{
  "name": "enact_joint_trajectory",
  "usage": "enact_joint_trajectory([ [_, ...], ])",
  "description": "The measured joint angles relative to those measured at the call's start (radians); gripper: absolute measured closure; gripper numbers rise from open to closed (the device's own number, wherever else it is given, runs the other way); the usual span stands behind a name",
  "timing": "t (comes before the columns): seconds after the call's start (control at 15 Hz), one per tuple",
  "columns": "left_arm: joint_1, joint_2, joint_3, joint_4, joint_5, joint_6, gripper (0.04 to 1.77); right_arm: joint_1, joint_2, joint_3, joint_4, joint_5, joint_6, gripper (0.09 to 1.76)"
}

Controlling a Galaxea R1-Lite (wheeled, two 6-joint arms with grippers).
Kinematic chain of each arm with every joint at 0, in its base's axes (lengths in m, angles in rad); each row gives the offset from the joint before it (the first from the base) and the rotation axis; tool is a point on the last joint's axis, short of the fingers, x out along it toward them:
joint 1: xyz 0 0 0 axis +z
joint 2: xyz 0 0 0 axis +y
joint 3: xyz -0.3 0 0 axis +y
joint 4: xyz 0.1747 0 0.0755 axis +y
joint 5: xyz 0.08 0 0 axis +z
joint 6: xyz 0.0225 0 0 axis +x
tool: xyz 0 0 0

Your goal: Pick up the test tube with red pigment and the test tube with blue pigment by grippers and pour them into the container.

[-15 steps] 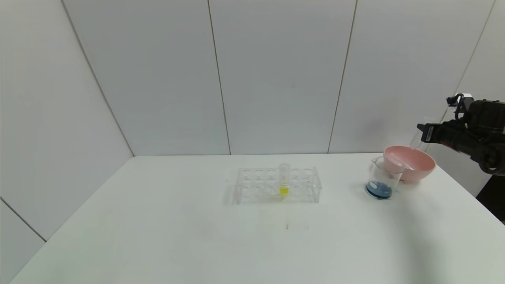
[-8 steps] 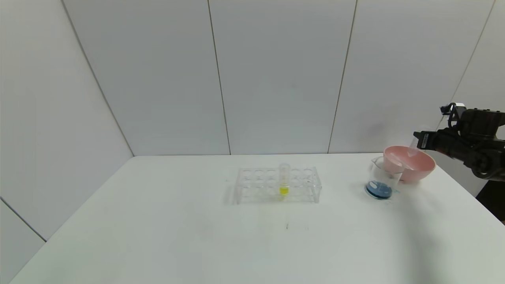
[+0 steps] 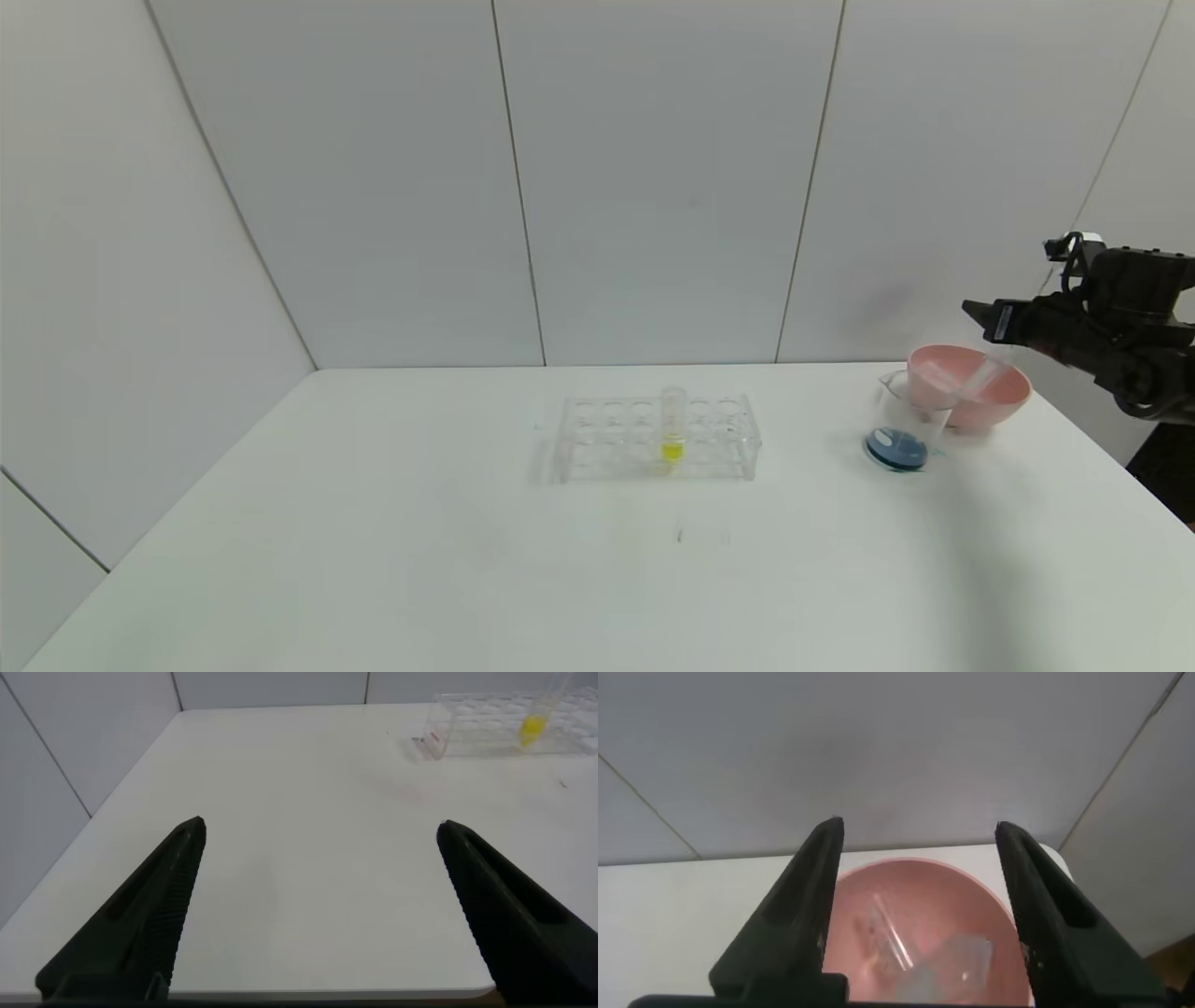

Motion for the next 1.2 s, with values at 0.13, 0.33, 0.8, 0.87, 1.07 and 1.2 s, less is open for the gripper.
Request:
enact_joint_trajectory([
  [0.13, 0.000, 0.000, 0.000, 0.000, 0.000, 0.000, 0.05, 0.042, -0.025, 0.009, 0.000, -0.036, 0.020, 0.55],
  [0.33, 0.000, 0.000, 0.000, 0.000, 0.000, 0.000, 0.05, 0.141, -0.071, 0.034, 0.013, -0.104, 0.054, 0.42],
  [0.8, 0.000, 0.000, 0.000, 0.000, 0.000, 0.000, 0.05, 0.287, -0.290, 0.258, 0.000, -0.131, 0.084, 0.26],
  [0.87, 0.000, 0.000, 0.000, 0.000, 0.000, 0.000, 0.05, 0.291, -0.337, 0.297, -0.003, -0.129, 0.084, 0.24],
  [1.07, 0.000, 0.000, 0.000, 0.000, 0.000, 0.000, 0.05, 0.294, -0.515, 0.419, -0.023, -0.126, 0.083, 0.21],
  [1.2, 0.000, 0.000, 0.000, 0.000, 0.000, 0.000, 0.05, 0.284, -0.654, 0.512, -0.056, -0.128, 0.083, 0.19],
])
